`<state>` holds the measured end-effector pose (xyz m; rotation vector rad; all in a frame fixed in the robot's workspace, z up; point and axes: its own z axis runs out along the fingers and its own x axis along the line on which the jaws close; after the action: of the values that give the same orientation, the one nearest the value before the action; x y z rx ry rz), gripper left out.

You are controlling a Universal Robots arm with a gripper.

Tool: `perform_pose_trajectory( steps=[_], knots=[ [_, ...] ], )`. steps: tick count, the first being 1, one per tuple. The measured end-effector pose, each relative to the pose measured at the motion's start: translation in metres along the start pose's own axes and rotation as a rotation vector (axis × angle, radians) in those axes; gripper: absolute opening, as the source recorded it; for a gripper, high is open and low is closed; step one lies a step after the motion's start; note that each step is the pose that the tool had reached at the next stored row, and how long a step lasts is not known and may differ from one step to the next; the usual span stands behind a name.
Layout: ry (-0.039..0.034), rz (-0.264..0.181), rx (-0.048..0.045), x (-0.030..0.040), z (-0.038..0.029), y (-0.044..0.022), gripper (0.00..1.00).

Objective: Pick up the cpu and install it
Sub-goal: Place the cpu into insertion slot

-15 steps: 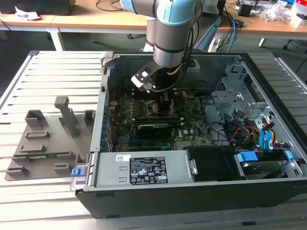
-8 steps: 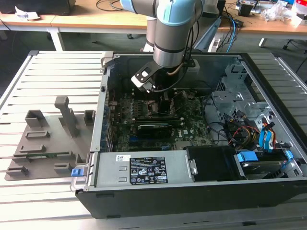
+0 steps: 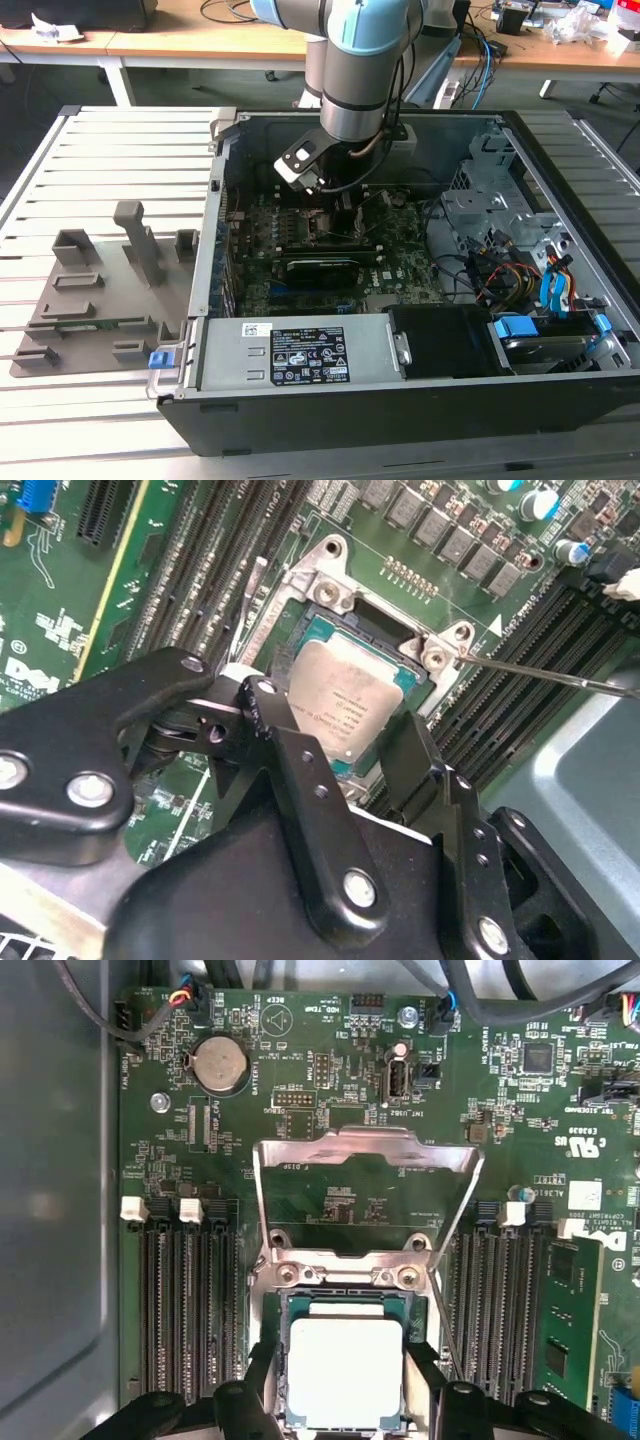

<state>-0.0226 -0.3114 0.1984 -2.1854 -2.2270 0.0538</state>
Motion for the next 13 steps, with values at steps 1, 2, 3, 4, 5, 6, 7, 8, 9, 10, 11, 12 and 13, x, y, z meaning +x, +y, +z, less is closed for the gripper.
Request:
perform_pose_trajectory(
  steps=[1,2,3,4,5,6,7,8,9,10,11,12,13],
  knots=[
    [0.0032,0.000,0.0000,-0.0001,-0.0004,0.0000,0.62],
    [0.0049,0.000,-0.0001,-0.0001,-0.0015,0.0000,0.62],
    [0.0059,0.000,-0.0002,-0.0011,-0.0018,0.0001,0.62],
    [0.0059,0.000,-0.0002,-0.0025,-0.0018,0.0000,0.62],
    [0.0060,0.000,0.0000,-0.0041,-0.0018,0.0001,0.62],
    [0.0060,0.000,0.0000,-0.0058,-0.0018,0.0001,0.62],
    [0.0059,0.000,0.0002,-0.0061,-0.0024,0.0002,0.62],
    [0.0075,0.000,0.0000,-0.0061,-0.0050,0.0002,0.62],
    [0.0109,0.000,0.0000,-0.0061,-0.0071,0.0002,0.62],
    [0.0198,-0.001,-0.0002,-0.0059,-0.0084,0.0002,0.62],
    [0.0241,-0.001,-0.0003,-0.0051,-0.0106,0.0000,0.62],
    [0.0256,-0.001,-0.0004,-0.0042,-0.0157,-0.0001,0.62],
    [0.0258,-0.001,-0.0003,-0.0037,-0.0205,-0.0003,0.60]
  ],
)
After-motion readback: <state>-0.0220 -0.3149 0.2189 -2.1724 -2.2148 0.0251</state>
